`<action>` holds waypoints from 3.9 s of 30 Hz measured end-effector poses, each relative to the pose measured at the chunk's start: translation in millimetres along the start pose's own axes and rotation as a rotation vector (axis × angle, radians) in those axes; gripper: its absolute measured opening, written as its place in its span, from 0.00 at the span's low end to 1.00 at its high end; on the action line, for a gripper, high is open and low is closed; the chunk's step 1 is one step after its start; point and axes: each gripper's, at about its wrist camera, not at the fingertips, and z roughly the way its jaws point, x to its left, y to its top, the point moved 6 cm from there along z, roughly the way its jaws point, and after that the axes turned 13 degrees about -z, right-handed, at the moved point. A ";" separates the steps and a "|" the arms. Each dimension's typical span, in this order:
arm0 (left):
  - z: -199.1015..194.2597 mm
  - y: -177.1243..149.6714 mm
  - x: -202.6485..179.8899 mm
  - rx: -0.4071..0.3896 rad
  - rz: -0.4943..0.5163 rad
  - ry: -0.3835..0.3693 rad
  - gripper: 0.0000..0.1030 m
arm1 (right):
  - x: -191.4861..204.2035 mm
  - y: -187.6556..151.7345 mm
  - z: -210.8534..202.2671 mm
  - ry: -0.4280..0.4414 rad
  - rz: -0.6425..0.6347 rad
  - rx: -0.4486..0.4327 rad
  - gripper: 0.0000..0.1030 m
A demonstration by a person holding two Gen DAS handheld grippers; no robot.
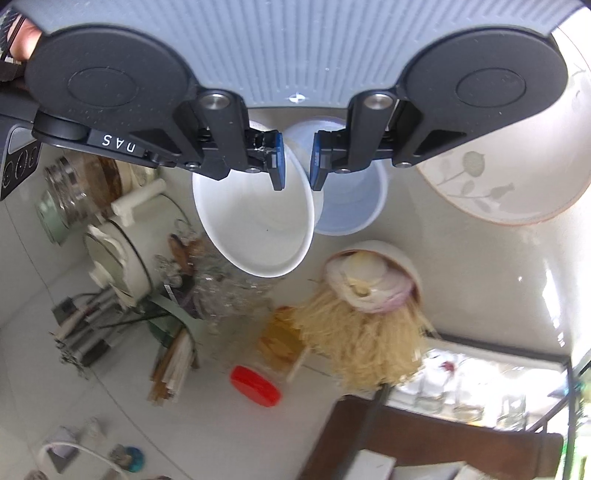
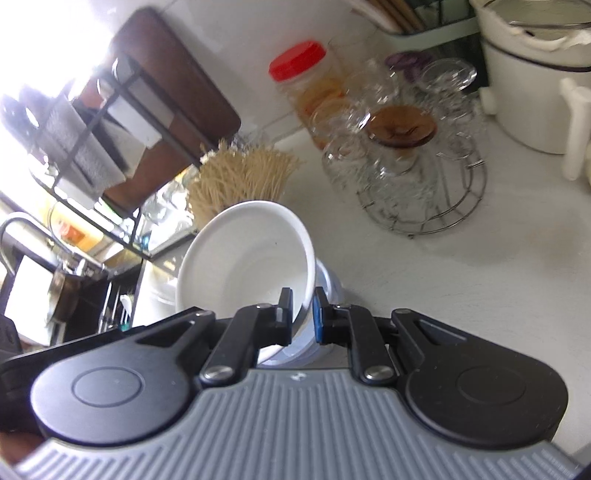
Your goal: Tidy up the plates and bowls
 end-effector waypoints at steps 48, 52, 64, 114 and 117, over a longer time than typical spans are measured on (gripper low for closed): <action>-75.4 -25.2 -12.8 -0.200 -0.071 0.237 0.35 | 12.2 19.2 -24.3 0.143 -0.237 0.011 0.36; -106.4 -36.7 -24.7 -0.229 -0.027 0.224 0.35 | 21.0 13.5 -60.2 0.144 -0.238 -0.051 0.36; -190.7 -92.3 -50.7 -0.282 0.100 0.186 0.35 | 47.8 -33.5 -154.0 0.108 -0.225 -0.185 0.36; -260.1 -220.2 -17.6 -0.259 0.209 0.253 0.45 | 68.4 -152.2 -238.7 -0.013 -0.322 -0.220 0.36; -260.2 -220.7 -16.7 -0.260 0.209 0.249 0.45 | 70.0 -151.7 -240.7 -0.031 -0.347 -0.230 0.36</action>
